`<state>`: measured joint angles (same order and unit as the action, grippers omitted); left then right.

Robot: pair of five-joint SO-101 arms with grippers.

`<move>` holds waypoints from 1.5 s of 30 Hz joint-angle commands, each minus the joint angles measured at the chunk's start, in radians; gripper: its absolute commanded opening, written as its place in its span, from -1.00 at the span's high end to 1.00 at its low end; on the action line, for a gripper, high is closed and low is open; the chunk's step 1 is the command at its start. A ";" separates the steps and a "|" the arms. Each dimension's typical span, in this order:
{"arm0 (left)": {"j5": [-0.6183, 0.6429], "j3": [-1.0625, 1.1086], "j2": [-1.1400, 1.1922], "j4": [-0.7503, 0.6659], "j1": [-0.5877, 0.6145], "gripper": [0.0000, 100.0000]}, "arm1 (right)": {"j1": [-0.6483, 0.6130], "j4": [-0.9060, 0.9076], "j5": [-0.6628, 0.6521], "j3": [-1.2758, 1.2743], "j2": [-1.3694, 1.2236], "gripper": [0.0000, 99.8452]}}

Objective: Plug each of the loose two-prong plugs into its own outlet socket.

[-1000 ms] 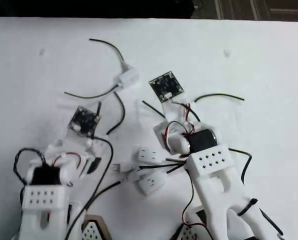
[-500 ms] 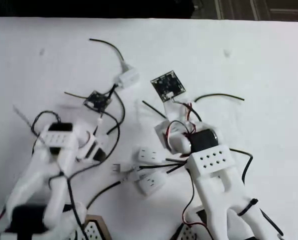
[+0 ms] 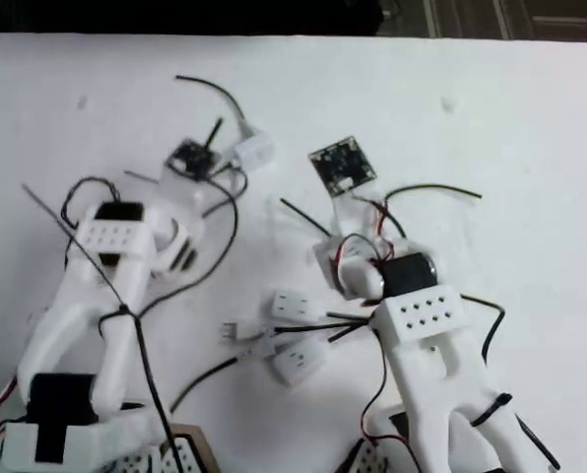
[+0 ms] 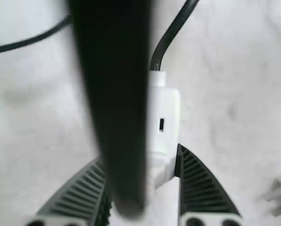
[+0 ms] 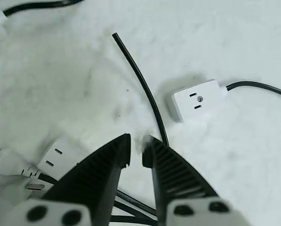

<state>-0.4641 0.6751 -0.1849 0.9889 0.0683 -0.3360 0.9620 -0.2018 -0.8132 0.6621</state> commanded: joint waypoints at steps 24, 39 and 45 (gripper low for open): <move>0.201 -0.451 0.351 -0.229 -0.038 0.79 | 0.025 -0.019 0.006 0.003 0.030 0.90; 0.256 -0.577 0.101 0.176 -0.039 0.38 | 0.024 -0.019 0.006 0.003 0.030 0.90; 0.258 -0.506 -0.125 0.293 -0.039 0.43 | 0.024 -0.018 0.006 0.003 0.030 0.89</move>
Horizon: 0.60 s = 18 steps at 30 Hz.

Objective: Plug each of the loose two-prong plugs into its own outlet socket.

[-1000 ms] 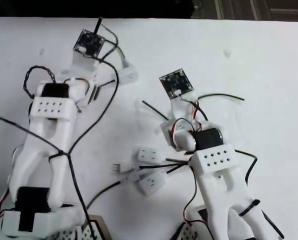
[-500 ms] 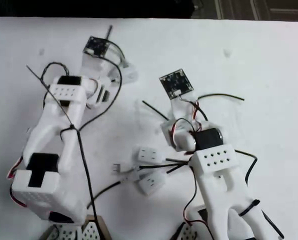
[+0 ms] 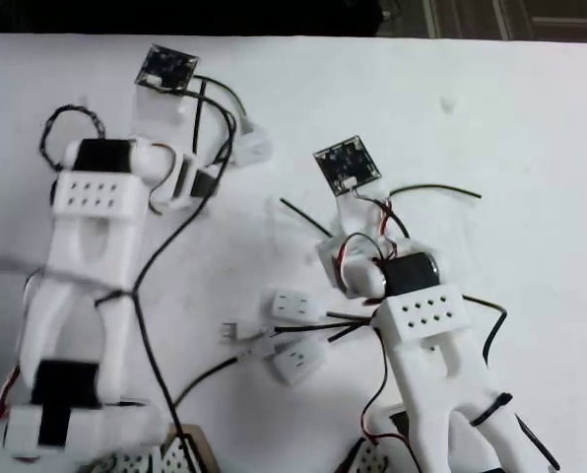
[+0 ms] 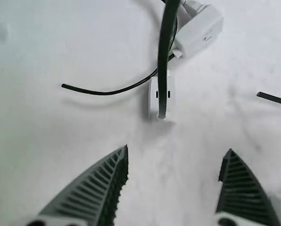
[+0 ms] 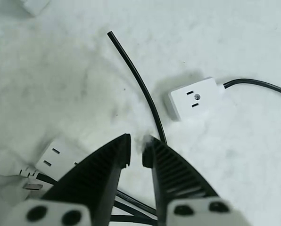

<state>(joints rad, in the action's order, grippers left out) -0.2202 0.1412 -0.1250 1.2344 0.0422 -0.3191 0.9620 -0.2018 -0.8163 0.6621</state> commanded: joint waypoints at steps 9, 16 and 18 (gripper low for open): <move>0.005 0.408 -0.555 -0.044 -0.005 0.94 | 0.007 -0.013 0.006 0.006 0.030 0.90; 0.005 0.689 -0.677 -0.133 0.047 0.95 | 0.015 0.054 -0.003 0.017 0.030 0.90; 0.005 0.761 -0.688 -0.184 0.094 0.95 | 0.019 0.082 -0.003 0.043 0.022 0.90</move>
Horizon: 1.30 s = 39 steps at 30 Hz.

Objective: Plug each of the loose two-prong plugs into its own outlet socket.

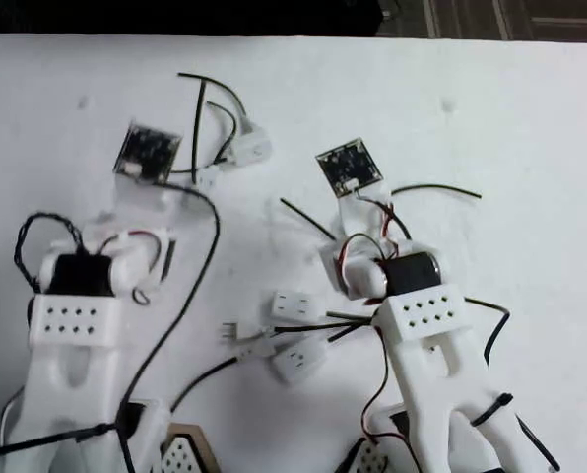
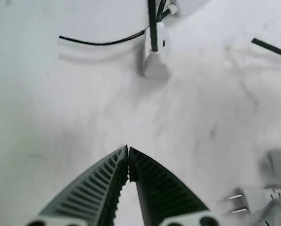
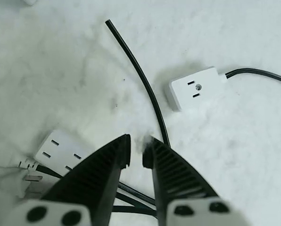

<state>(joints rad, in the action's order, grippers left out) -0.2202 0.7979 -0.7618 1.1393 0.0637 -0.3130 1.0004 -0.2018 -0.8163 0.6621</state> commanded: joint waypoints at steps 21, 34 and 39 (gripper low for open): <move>-0.242 0.443 -0.056 -0.221 0.274 0.95 | 0.039 0.243 0.032 0.281 -0.285 0.89; -0.241 0.446 -0.056 -0.232 0.300 0.95 | 0.143 0.317 -0.336 0.407 -0.535 0.63; -0.241 0.446 -0.056 -0.232 0.312 0.95 | 0.162 0.317 -0.350 0.460 -0.684 0.61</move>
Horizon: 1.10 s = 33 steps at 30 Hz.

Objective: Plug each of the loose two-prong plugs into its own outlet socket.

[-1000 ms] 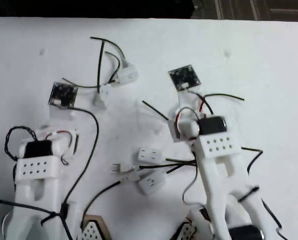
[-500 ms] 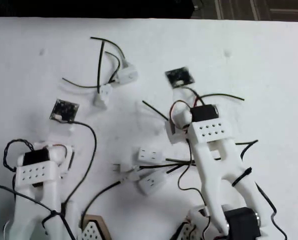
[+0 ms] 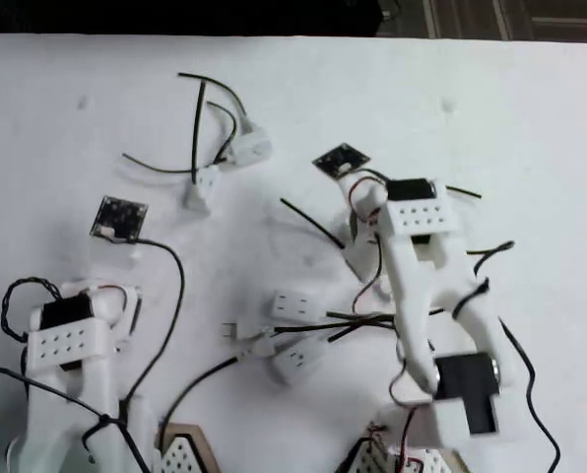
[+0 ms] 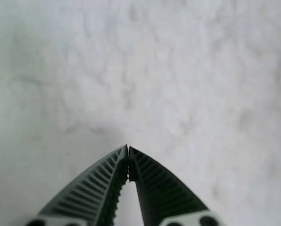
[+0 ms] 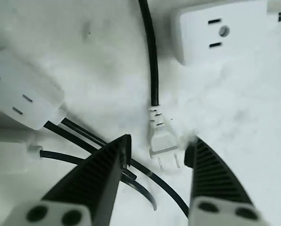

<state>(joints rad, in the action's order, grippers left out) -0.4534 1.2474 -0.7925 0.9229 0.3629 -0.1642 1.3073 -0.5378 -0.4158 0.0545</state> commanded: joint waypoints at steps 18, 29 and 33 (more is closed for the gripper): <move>-0.008 -0.003 -0.025 -0.015 0.013 0.95 | 0.068 -0.131 -0.008 0.071 -0.237 0.94; -0.009 -0.003 -0.025 -0.015 0.013 0.95 | 0.007 -0.076 0.002 0.063 0.094 0.97; -0.009 -0.003 -0.025 -0.015 0.013 0.95 | -0.059 -0.082 0.077 0.063 0.058 0.97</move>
<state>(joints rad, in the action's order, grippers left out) -0.4534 1.2474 -0.7925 0.9229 0.3659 -0.1580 1.2229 -0.5178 -0.3652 0.0898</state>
